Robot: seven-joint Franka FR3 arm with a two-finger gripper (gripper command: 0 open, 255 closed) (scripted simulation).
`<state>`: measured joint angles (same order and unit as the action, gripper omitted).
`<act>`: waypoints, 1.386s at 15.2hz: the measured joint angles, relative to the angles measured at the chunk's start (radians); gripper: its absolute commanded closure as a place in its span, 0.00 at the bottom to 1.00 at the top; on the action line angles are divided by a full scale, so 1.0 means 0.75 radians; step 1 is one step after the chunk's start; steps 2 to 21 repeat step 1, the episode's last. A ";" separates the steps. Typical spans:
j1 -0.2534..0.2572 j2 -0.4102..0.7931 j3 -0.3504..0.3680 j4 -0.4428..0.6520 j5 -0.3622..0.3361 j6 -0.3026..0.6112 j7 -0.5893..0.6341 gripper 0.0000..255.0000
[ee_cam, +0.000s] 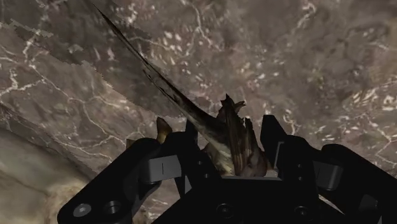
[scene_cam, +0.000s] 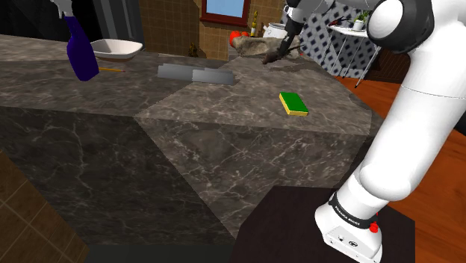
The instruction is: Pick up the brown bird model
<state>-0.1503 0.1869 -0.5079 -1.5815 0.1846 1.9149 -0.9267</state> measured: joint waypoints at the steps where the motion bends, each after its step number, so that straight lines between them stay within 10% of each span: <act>1: -0.001 -0.001 -0.001 0.009 -0.001 -0.010 0.000 1.00; 21: -0.001 -0.001 -0.001 0.009 -0.001 -0.010 0.000 1.00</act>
